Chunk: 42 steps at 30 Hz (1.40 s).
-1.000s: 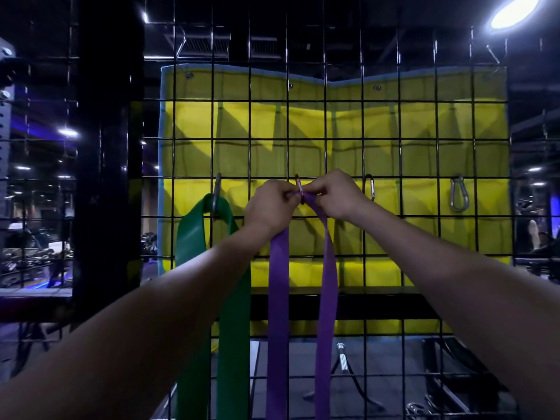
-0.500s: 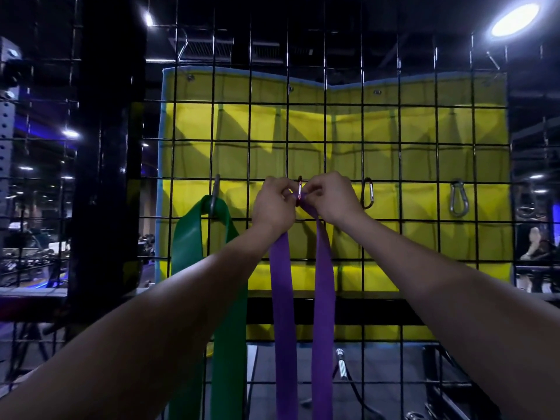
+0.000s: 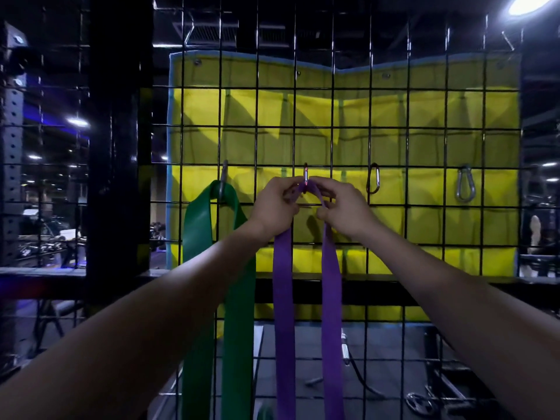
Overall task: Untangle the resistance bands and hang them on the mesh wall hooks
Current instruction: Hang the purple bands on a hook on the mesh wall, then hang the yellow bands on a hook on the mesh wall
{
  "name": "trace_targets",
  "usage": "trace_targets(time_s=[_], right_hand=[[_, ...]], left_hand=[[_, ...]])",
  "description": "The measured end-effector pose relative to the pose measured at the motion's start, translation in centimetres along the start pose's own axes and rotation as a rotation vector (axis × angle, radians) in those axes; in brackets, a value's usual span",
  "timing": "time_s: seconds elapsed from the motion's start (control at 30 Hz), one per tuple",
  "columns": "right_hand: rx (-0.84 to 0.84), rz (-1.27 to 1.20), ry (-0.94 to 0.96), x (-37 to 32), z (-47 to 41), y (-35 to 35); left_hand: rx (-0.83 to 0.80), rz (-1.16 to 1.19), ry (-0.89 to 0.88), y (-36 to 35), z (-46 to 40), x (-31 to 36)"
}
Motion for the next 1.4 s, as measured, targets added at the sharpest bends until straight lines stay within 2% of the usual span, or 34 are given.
trace_targets(time_s=[0.17, 0.27, 0.33, 0.4, 0.47, 0.6, 0.77, 1.0, 1.13, 1.4], right_hand=[[-0.199, -0.125, -0.124, 0.7, 1.4, -1.2], [-0.212, -0.209, -0.127, 0.5, 2.2, -1.4], [-0.143, -0.235, -0.137, 0.5, 3.4, -1.1], [-0.015, -0.144, -0.141, 0.8, 5.2, 0.2], [0.061, -0.024, -0.155, 1.2, 7.7, 1.9], [0.044, 0.187, -0.244, 2.9, 13.2, 5.3], [0.017, 0.351, -0.417, 5.4, 22.0, 9.8], [-0.037, 0.43, -0.782, 8.3, 40.4, 15.7], [-0.037, 0.469, -0.958, 9.5, 51.2, 17.9], [-0.1, 0.473, -1.297, 13.7, 70.6, 17.1]], left_hand=[[-0.172, 0.258, 0.097, 0.5, 1.3, -1.3], [-0.145, 0.215, 0.057, 0.2, 2.1, -1.0], [-0.044, 0.133, -0.043, -0.1, 3.2, -0.5], [0.049, -0.027, -0.165, -0.7, 4.4, 0.0], [0.048, -0.136, -0.223, -2.0, 5.9, 0.5], [-0.095, -0.193, -0.229, -6.4, 9.9, 2.1], [-0.324, -0.128, -0.149, -14.3, 16.3, 3.7], [-0.617, 0.05, 0.006, -26.2, 30.7, 8.4], [-0.764, 0.135, 0.013, -31.8, 40.1, 9.5], [-1.136, 0.181, 0.105, -40.4, 57.7, 7.0]])
Point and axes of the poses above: each hand's wrist, its own z-axis away from the middle knuckle, its own y-axis out of the back of the hand, x = y × z, the point moved 4 cm from there along -z, towards the middle knuckle
